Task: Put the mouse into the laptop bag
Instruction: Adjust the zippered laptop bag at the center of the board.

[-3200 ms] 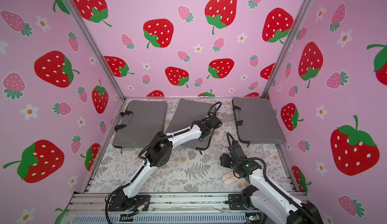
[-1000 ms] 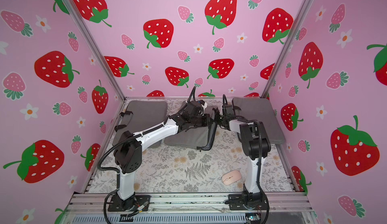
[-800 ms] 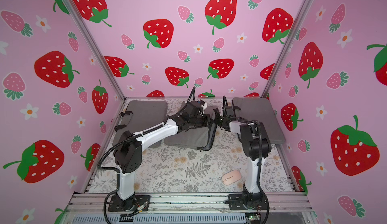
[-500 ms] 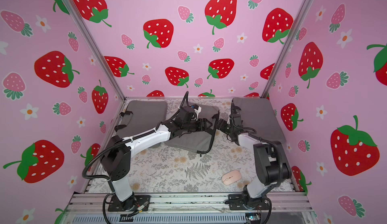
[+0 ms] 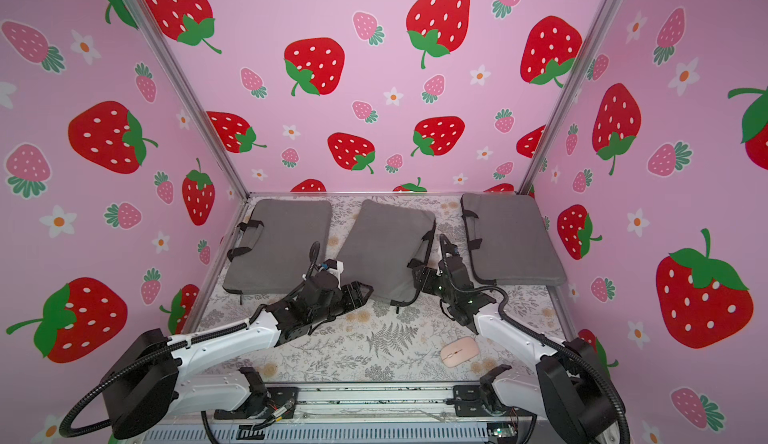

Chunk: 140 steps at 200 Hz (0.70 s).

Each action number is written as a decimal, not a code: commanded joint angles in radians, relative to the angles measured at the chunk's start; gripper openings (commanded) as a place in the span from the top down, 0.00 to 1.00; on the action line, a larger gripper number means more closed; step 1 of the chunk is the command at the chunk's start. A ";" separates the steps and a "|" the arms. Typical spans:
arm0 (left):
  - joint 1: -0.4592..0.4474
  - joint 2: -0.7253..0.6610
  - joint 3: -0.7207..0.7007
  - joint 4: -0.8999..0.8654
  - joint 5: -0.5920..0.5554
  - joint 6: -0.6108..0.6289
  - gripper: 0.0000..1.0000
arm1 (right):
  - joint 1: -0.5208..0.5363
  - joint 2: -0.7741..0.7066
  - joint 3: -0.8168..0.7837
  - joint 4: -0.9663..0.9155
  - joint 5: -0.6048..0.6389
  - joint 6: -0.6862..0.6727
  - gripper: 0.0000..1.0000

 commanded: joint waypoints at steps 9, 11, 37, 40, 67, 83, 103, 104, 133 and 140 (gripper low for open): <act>-0.009 -0.012 -0.063 0.065 -0.052 -0.108 0.29 | 0.080 0.109 0.021 0.008 0.091 0.030 0.30; -0.011 -0.011 -0.070 0.069 -0.053 -0.110 0.29 | 0.081 0.115 0.020 0.011 0.094 0.032 0.31; -0.014 -0.023 -0.158 0.148 -0.066 -0.140 0.29 | 0.098 0.175 0.034 0.007 0.124 0.041 0.41; -0.015 -0.028 -0.168 0.153 -0.070 -0.142 0.29 | 0.098 0.184 0.036 0.006 0.125 0.041 0.42; -0.015 -0.081 -0.204 0.134 -0.123 -0.144 0.29 | 0.106 0.245 0.061 0.012 0.119 0.049 0.47; -0.016 -0.104 -0.202 0.094 -0.153 -0.140 0.29 | 0.109 0.279 0.083 0.017 0.111 0.047 0.47; -0.015 -0.109 -0.204 0.082 -0.172 -0.141 0.29 | 0.116 0.341 0.148 0.005 0.077 0.030 0.47; -0.015 -0.109 -0.205 0.083 -0.173 -0.141 0.29 | 0.117 0.344 0.151 0.004 0.075 0.029 0.48; -0.015 -0.106 -0.202 0.086 -0.180 -0.144 0.29 | 0.125 0.441 0.251 -0.033 0.031 0.008 0.48; -0.014 -0.108 -0.199 0.083 -0.178 -0.143 0.29 | 0.125 0.449 0.266 -0.046 0.030 0.001 0.48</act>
